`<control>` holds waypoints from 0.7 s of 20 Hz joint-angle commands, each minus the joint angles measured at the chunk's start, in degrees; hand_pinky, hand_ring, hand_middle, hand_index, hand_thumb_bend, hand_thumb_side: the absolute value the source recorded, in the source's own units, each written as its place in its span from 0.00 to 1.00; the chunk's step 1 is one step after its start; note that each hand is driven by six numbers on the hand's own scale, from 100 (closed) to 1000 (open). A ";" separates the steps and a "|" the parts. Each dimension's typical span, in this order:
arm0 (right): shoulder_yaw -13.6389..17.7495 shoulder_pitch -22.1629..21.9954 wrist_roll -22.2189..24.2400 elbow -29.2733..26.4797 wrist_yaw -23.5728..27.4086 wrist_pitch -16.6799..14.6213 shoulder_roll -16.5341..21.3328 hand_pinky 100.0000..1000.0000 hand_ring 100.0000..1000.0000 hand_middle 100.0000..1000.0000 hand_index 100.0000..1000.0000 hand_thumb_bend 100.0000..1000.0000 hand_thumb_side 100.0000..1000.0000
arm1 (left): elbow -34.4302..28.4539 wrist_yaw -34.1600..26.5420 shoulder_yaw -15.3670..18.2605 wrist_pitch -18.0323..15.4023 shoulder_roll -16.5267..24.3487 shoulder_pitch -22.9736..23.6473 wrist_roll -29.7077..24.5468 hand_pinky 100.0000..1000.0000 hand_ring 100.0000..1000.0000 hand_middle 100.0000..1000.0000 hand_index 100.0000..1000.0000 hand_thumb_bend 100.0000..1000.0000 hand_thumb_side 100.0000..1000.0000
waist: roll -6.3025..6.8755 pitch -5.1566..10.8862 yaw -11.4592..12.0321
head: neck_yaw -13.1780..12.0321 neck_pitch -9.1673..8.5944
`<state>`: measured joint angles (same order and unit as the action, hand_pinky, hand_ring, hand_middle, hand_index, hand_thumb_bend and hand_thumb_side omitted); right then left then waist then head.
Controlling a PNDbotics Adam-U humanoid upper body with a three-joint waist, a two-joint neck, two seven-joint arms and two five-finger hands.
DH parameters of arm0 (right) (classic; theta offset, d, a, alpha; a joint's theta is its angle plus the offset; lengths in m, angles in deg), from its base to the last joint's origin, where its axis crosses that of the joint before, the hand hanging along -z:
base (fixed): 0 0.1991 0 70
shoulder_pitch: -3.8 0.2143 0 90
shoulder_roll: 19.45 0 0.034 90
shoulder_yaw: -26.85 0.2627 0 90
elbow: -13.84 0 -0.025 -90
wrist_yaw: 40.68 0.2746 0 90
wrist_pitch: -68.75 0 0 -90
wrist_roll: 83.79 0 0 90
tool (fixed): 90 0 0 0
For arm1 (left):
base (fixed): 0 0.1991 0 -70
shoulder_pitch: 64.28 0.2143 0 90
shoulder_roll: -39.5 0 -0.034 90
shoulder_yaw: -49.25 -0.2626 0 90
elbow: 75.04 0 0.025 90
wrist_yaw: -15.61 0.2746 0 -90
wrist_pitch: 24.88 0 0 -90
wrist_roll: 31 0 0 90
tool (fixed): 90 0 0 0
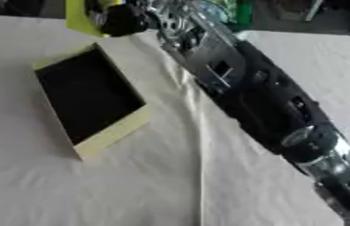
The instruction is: Pick up objects on the table and place them in the box.
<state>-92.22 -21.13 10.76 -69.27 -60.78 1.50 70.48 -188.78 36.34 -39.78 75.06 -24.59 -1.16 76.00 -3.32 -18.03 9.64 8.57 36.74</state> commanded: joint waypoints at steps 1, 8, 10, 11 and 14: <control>-0.03 1.19 0.25 2.66 -3.33 -1.61 -2.13 0.06 0.00 0.00 0.11 0.00 0.00 | -0.85 -0.06 0.96 -0.20 1.30 -1.16 0.41 0.56 0.69 0.66 0.77 0.00 0.54 | 0.35 1.88 0.20 | 0.20 0.14; -1.10 -0.38 0.82 8.34 -8.01 -5.18 -5.34 0.06 0.00 0.00 0.11 0.00 0.00 | -0.85 -0.08 1.07 -0.30 1.08 -1.39 0.54 0.56 0.69 0.66 0.77 0.00 0.54 | 0.12 1.23 0.14 | 0.16 -0.04; -1.40 -1.11 1.01 9.24 -8.76 -5.94 -5.72 0.06 0.00 0.00 0.11 0.00 0.00 | -0.85 -0.09 1.07 -0.29 1.07 -1.38 0.55 0.56 0.69 0.67 0.77 0.00 0.54 | 0.05 1.10 0.03 | 0.13 -0.10; -1.49 -1.47 1.06 9.65 -9.04 -6.23 -5.89 0.06 0.00 0.00 0.11 0.00 0.00 | -0.85 -0.08 1.07 -0.29 1.07 -1.37 0.55 0.56 0.69 0.67 0.77 0.00 0.54 | 0.02 1.06 -0.03 | 0.13 -0.12; -1.93 -2.41 1.37 10.79 -9.58 -6.99 -6.28 0.06 0.00 0.00 0.11 0.00 0.00 | -0.85 -0.11 1.10 -0.32 1.02 -1.41 0.62 0.56 0.69 0.67 0.77 0.00 0.54 | -0.05 0.91 -0.17 | 0.21 -0.12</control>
<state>-94.30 -24.43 12.04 -58.45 -69.72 -4.98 64.13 -188.78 36.34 -39.73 74.81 -24.61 -1.64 76.34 -3.34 -18.08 9.47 8.74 36.72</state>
